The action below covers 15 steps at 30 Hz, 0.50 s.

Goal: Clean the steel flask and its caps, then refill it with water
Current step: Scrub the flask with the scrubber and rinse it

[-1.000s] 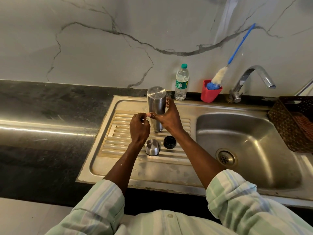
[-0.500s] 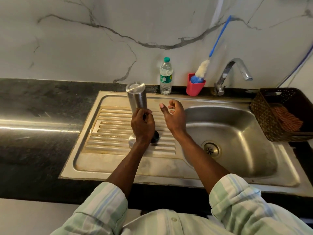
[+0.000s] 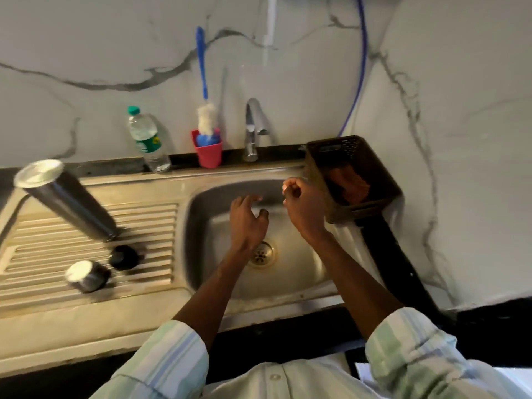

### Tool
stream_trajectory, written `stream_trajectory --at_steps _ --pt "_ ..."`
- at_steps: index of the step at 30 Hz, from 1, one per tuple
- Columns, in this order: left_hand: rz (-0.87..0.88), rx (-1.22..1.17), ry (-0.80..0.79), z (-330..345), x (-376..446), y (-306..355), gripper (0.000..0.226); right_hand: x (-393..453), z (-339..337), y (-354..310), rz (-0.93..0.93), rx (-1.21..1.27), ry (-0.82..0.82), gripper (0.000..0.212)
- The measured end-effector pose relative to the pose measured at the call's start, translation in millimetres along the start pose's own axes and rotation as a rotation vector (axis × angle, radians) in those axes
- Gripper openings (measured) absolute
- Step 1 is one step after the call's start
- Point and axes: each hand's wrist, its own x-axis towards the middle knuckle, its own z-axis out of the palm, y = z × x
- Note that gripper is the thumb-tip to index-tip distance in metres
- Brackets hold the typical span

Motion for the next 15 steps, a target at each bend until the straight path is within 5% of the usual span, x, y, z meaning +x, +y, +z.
stream_trajectory --at_steps 3,7,15 --pt "0.014 -0.016 -0.154 50.8 6.2 27.7 0.049 32.1 -56.2 30.5 -0.025 -0.069 0.118 0.009" --pt "0.049 -0.059 -0.300 106.9 22.3 57.8 0.070 77.9 -109.6 71.3 0.127 -0.223 0.068 0.008" --pt "-0.014 -0.122 -0.115 157.1 47.0 81.7 0.036 123.1 -120.9 108.3 0.216 -0.457 -0.262 0.051"
